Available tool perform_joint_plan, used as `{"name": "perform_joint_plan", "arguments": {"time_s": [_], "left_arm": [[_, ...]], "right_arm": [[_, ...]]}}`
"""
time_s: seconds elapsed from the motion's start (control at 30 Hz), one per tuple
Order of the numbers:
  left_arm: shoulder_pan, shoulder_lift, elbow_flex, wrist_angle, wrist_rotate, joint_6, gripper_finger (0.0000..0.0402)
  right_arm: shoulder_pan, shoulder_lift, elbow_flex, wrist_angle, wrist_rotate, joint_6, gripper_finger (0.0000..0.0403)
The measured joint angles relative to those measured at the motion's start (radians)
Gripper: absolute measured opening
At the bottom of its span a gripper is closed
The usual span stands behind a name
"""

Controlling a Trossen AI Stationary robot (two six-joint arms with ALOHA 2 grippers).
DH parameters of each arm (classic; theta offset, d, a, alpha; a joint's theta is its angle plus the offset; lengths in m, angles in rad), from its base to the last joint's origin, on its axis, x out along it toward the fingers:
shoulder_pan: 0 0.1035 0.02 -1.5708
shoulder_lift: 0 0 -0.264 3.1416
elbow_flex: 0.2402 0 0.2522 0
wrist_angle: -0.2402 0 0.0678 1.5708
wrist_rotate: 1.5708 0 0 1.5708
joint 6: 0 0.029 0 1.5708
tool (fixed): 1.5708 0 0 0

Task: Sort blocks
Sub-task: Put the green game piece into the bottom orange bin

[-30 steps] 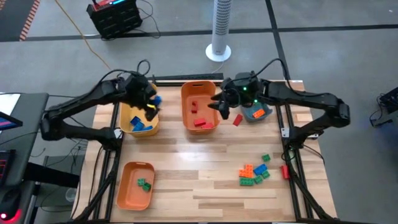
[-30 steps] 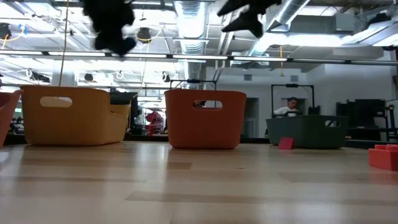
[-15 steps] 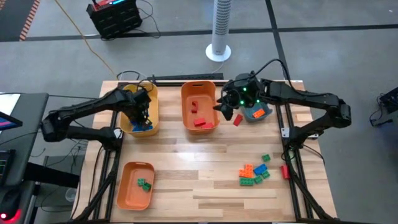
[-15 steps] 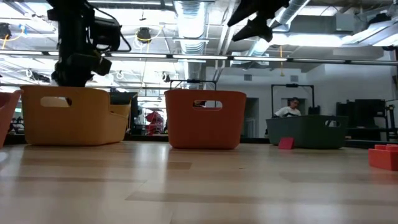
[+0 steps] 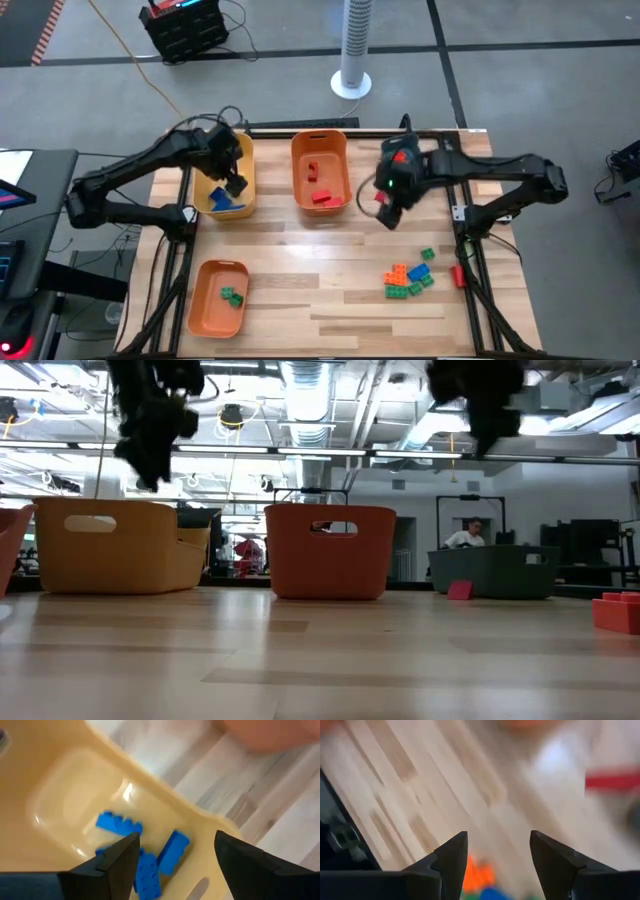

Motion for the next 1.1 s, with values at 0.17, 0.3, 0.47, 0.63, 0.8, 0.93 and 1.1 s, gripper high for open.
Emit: {"name": "perform_joint_plan", "arguments": {"time_s": [0.17, 0.3, 0.47, 0.63, 0.8, 0.93, 1.1], "left_arm": [[-0.010, 0.000, 0.121, 0.049, 0.015, 0.028, 0.0251], [-0.020, 0.000, 0.192, 0.097, 0.027, 0.055, 0.0251], [-0.023, 0.000, 0.243, 0.105, 0.036, 0.068, 0.0251], [-0.023, 0.000, 0.248, 0.103, 0.088, 0.117, 0.0251], [-0.023, 0.006, 0.248, 0.101, 0.103, 0.157, 0.0251], [-0.023, 0.005, 0.248, 0.101, 0.104, 0.159, 0.0251], [-0.023, 0.006, 0.248, 0.082, 0.103, 0.159, 0.0251]], "right_arm": [[0.111, -0.001, -0.130, -0.043, -0.051, 0.144, 0.0226], [0.168, -0.001, -0.255, -0.003, -0.175, 0.318, 0.0226], [0.226, -0.001, -0.313, -0.036, -0.181, 0.540, 0.0226], [0.248, -0.002, -0.359, -0.088, -0.170, 0.576, 0.0226], [0.230, -0.007, -0.450, -0.059, -0.186, 0.584, 0.0226], [0.203, -0.023, -0.534, 0.047, -0.201, 0.602, 0.0226], [0.192, -0.039, -0.606, 0.062, -0.196, 0.621, 0.0226]]}}
